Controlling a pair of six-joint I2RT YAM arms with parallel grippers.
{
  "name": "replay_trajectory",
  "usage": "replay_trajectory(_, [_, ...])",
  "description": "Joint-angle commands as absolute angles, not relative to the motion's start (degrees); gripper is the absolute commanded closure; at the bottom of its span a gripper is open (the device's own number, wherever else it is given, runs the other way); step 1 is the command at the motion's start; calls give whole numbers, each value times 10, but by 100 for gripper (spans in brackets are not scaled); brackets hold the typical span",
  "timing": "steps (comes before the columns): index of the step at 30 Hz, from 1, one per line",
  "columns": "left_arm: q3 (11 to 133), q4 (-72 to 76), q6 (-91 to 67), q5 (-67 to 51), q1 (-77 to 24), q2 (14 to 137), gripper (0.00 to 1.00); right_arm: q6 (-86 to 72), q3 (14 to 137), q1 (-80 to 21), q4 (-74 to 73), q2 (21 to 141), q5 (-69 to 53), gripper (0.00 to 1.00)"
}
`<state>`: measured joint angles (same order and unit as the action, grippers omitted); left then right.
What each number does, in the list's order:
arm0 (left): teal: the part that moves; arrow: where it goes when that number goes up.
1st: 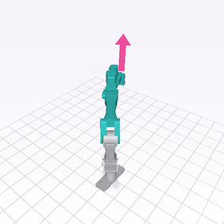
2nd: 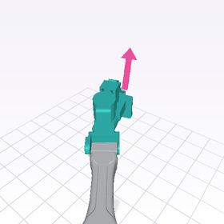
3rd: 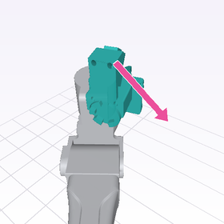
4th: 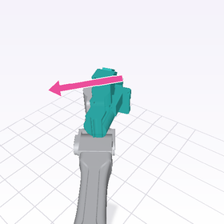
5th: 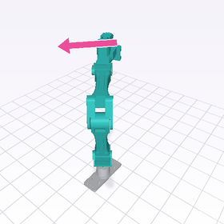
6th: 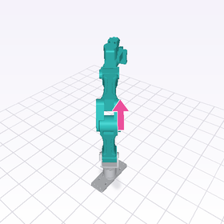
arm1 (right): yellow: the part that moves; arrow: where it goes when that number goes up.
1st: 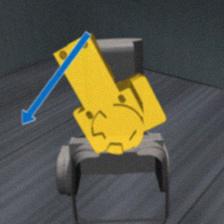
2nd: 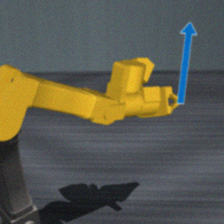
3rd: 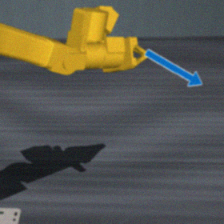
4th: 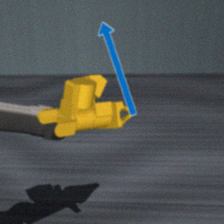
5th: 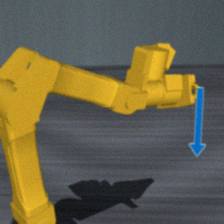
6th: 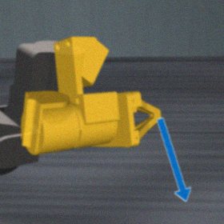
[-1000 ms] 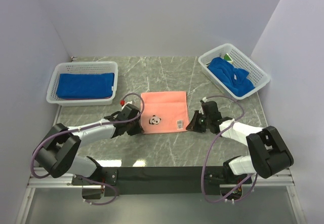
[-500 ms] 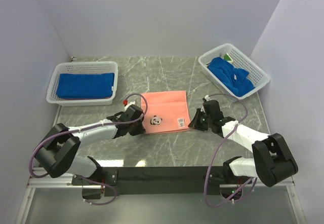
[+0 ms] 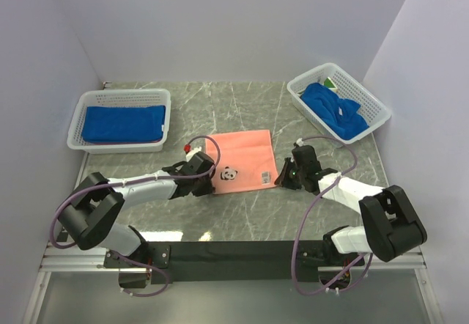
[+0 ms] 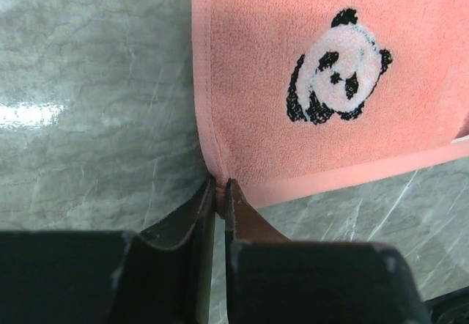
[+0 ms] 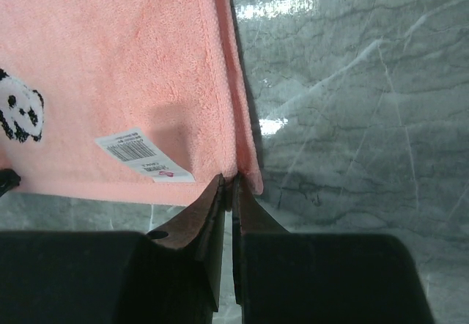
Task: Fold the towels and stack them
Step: Fold the towel
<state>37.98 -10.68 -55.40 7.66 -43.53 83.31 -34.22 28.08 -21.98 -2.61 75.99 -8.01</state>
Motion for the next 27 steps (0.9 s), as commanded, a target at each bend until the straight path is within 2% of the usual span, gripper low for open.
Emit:
replay_trajectory(1, [384,-153,-567,114,-447,846,88,-337,279,-220,-32,766,-40,100])
replay_trajectory(6, [388,-177,-577,129,-459,816,62,-337,287,-221,-54,736,-18,98])
replay_trajectory(8, [389,-190,-581,137,-462,803,55,-336,289,-220,-61,727,-10,96])
replay_trajectory(12, [388,-199,-585,147,-462,767,47,-334,292,-221,-71,715,-1,94])
replay_trajectory(17, [388,-207,-587,152,-463,750,45,-338,289,-221,-71,712,15,92])
replay_trajectory(23, [394,-197,-587,156,-463,728,32,-358,282,-221,-76,691,84,74])
replay_trajectory(25, [402,-190,-581,163,-463,725,24,-363,285,-221,-73,669,100,58])
replay_trajectory(27, [423,-183,-570,171,-461,728,23,-357,297,-221,-53,657,97,52])
